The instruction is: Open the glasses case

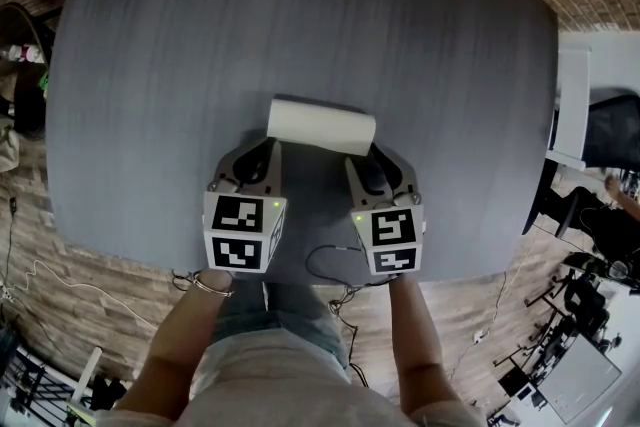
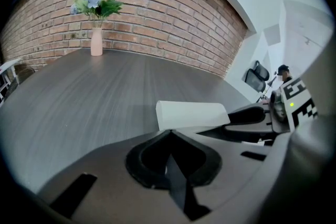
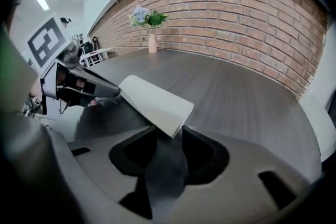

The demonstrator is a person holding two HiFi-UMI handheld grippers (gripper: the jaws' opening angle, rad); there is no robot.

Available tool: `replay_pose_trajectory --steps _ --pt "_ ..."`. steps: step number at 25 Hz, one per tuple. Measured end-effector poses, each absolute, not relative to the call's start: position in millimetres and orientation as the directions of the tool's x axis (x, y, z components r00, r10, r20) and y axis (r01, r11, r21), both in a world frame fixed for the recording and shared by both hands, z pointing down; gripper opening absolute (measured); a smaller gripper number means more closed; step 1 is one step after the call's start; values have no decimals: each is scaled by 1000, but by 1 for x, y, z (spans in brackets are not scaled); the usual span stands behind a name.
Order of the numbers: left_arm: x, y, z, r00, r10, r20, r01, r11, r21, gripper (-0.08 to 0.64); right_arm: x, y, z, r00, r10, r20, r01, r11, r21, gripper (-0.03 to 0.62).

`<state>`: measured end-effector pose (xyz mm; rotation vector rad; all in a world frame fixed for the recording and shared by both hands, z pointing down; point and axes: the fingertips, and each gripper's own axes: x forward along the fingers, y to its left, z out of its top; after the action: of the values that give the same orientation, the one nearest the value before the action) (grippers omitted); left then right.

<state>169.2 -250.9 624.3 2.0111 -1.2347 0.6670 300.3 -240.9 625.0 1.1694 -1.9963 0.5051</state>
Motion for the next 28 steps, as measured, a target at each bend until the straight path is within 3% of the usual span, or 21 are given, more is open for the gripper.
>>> replay_pose_trajectory --steps 28 --pt "165 -252 626 413 -570 710 -906 -334 259 5 311 -282 570 -296 -690 660 -911 411 21 132"
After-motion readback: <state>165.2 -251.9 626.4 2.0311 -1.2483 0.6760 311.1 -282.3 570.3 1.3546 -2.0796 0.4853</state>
